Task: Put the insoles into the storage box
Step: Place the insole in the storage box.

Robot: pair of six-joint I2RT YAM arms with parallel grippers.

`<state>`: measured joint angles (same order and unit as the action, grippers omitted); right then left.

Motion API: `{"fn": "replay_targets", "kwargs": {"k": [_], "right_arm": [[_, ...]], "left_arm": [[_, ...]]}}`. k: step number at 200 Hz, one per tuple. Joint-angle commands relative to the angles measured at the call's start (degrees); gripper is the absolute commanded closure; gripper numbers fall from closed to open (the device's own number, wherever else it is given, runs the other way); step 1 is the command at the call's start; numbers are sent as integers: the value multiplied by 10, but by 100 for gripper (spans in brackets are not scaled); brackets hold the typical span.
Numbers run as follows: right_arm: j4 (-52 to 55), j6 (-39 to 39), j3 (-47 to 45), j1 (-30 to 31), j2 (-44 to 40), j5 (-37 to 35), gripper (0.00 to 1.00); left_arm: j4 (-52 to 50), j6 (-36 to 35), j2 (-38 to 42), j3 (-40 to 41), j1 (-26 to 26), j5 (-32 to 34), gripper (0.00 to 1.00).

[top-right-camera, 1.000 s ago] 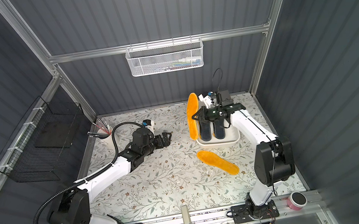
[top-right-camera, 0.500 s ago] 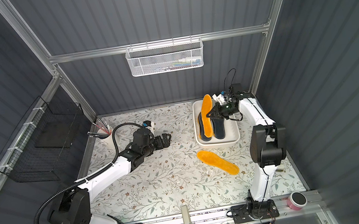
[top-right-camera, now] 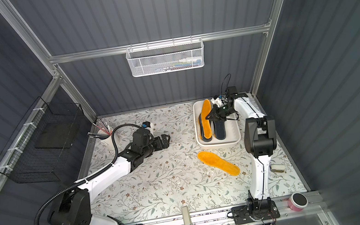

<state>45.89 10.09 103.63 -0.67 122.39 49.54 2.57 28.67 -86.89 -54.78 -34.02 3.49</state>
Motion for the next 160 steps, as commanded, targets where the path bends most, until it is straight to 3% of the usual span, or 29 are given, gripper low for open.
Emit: {"fn": "replay_targets", "kwargs": {"k": [1, 160], "right_arm": [[23, -5, 25, 7, 21, -7, 100], [35, 4, 87, 7, 101, -7, 100]], "left_arm": [[-11, -7, -10, -5, 6, 3, 0], [-15, -1, -22, -11, 11, -1, 0]]}}
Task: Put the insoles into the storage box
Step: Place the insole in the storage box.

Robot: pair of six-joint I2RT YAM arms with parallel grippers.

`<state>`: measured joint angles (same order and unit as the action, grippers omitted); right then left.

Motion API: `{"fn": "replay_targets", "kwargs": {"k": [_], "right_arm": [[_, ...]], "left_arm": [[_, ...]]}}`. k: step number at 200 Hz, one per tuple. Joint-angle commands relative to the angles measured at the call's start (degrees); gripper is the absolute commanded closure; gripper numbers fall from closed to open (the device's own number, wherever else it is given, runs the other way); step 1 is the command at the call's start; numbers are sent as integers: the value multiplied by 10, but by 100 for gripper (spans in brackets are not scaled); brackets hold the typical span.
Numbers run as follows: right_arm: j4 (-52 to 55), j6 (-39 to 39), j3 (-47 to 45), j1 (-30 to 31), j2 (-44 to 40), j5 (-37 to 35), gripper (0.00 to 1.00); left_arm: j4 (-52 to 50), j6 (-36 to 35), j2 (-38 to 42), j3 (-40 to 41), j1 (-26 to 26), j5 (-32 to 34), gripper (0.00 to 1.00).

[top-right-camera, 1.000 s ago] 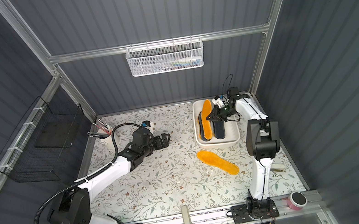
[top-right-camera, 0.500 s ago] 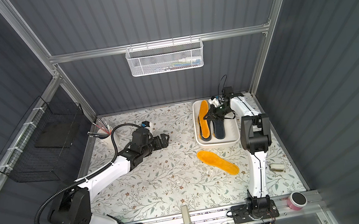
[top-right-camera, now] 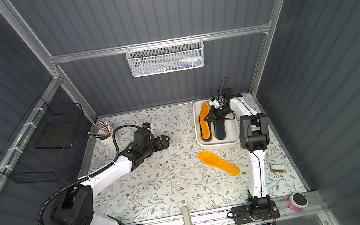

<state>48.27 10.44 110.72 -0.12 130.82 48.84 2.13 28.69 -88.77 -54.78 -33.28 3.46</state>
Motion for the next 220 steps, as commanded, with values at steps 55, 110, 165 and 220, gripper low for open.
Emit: {"fn": "replay_targets", "kwargs": {"k": [55, 110, 165, 220], "right_arm": [[11, 0, 26, 1, 41, 1, 100], [15, -4, 31, 2, 48, -12, 100], [21, -4, 38, 1, 56, -33, 100], [30, -6, 43, 1, 64, -64, 100]], "left_arm": [[-12, -1, -7, -15, 4, -2, 0], [-13, -2, -9, -16, 5, -3, 1], [-14, -1, -11, -18, 5, -5, 0], [-15, -1, -10, -16, 5, -3, 1]]}}
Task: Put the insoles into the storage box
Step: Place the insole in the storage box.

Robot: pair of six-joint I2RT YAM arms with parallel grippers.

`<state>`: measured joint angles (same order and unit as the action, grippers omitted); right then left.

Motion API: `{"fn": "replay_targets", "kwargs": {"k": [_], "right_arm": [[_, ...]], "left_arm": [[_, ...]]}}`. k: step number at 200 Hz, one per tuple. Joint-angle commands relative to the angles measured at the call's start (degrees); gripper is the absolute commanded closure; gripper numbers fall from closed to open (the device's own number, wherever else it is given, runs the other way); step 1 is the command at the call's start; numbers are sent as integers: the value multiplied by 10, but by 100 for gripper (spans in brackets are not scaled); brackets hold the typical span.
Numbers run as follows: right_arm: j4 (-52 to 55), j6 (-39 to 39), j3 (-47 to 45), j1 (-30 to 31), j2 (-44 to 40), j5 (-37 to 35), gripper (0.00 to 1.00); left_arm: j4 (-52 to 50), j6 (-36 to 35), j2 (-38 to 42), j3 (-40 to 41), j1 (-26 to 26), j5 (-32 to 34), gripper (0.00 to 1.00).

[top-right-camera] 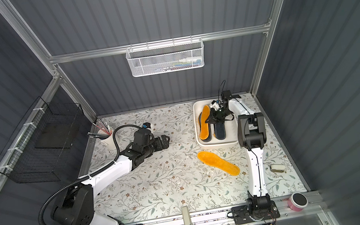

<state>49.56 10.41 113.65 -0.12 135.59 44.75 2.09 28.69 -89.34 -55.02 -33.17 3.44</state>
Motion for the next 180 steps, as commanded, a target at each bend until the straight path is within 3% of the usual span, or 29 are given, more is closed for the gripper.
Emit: {"fn": "replay_targets", "kwargs": {"k": [1, 92, 180], "right_arm": [[17, -6, 14, 1, 17, -23, 100], [14, 7, 15, 1, 18, -61, 93], [-9, -28, 4, 15, 1, -43, 98]], "left_arm": [[-15, -1, -4, -13, 4, -3, 1], [-16, 0, -4, -12, 4, -2, 1], [-16, 0, -7, -12, 5, 0, 0]]}}
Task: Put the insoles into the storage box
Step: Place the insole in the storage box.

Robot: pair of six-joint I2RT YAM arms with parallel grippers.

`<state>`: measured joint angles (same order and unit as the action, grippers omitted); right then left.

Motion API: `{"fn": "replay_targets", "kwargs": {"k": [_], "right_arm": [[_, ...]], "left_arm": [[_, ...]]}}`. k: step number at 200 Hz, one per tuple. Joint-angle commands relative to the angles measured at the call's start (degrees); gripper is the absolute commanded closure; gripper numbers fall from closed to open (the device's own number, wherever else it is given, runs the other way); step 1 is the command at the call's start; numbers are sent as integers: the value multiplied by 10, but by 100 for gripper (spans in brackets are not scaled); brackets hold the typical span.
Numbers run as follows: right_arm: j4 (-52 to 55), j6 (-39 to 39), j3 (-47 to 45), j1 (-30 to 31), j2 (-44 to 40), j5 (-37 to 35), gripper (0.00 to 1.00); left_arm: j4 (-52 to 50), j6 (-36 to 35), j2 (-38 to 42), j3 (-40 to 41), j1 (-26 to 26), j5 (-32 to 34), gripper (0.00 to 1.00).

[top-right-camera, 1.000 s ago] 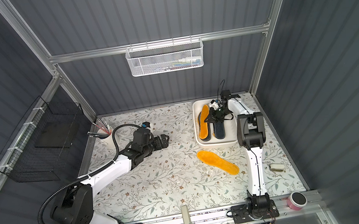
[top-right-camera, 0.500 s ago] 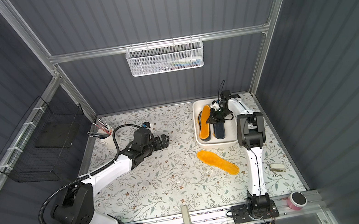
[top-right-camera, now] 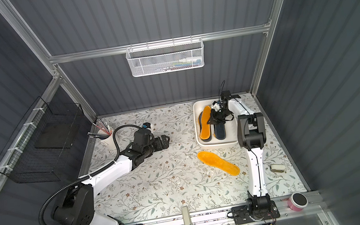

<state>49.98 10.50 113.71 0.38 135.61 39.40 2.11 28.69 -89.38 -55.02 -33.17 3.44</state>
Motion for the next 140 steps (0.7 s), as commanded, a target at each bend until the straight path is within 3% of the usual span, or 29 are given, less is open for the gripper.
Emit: {"fn": "replay_targets", "kwargs": {"k": [1, 91, 140], "right_arm": [[-14, -29, 3, 11, 1, 11, 98], [-17, -33, -8, 11, -5, 10, 98], [-13, -22, -7, 8, -1, -11, 90]], "left_arm": [[-16, 0, -6, -12, 5, 0, 1], [-18, 0, -4, -10, 5, 1, 0], [-19, 0, -4, -10, 5, 1, 1]]}}
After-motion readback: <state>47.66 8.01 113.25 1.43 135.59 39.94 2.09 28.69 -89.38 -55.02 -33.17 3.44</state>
